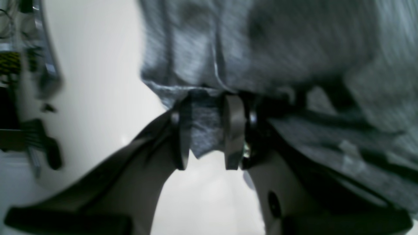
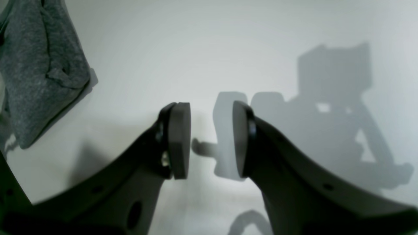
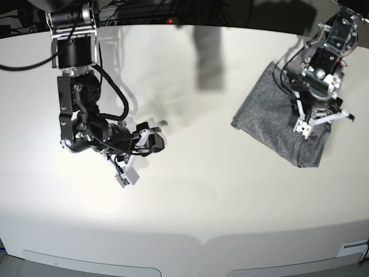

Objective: Fold the T-shirt properly
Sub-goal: 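Grasp the folded bundle with the left gripper and drag it along the table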

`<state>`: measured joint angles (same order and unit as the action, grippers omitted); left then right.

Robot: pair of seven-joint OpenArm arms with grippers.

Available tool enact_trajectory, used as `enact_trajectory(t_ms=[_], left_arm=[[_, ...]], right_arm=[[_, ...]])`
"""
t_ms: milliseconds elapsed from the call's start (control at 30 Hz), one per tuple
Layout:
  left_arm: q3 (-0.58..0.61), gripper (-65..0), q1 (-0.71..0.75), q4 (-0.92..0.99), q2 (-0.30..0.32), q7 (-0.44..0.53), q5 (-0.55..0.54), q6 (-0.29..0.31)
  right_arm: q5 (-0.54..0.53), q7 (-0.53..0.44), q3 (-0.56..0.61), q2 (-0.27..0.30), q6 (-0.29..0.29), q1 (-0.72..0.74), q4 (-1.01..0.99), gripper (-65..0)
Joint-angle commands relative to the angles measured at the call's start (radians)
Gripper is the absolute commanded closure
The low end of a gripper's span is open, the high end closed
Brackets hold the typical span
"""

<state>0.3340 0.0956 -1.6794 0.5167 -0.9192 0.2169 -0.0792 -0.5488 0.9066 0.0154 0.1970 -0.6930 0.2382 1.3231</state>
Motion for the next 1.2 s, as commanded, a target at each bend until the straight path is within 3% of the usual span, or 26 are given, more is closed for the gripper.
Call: enact_trajectory(t_ms=[0, 267, 433, 567, 700, 800, 1167], left_arm=[[-0.006, -16.1, -0.017, -0.015, 0.026, 0.008, 0.019, -0.011], [-0.006, -16.1, -0.048, -0.015, 0.098, 0.108, 0.018, -0.011], [-0.006, -16.1, -0.048, -0.015, 0.152, 0.114, 0.019, -0.011], [-0.006, -16.1, -0.048, -0.016, 0.143, 0.044, 0.018, -0.071], [-0.006, -16.1, -0.032, -0.071, 0.111, -0.036, 0.008, -0.072], [-0.006, -16.1, 0.014, -0.128, 0.098, -0.013, -0.05, -0.071], [-0.006, -16.1, 0.106, -0.133, 0.079, 0.04, -0.035, -0.071]], right_arm=[[-0.013, -0.016, -0.002, 0.005, -0.005, 0.024, 0.019, -22.2], [-0.013, -0.016, -0.002, 0.005, -0.005, 0.024, 0.019, -22.2], [-0.013, -0.016, -0.002, 0.005, -0.005, 0.024, 0.019, -22.2], [-0.058, -0.015, -0.002, 0.002, -0.005, 0.024, 0.019, -22.2], [-0.083, -0.017, -0.002, -0.016, -0.005, 0.025, 0.019, -22.2], [-0.083, -0.017, -0.002, -0.035, -0.005, 0.025, 0.019, -22.2], [-0.079, -0.028, -0.002, -0.072, -0.005, 0.027, 0.019, -22.2]])
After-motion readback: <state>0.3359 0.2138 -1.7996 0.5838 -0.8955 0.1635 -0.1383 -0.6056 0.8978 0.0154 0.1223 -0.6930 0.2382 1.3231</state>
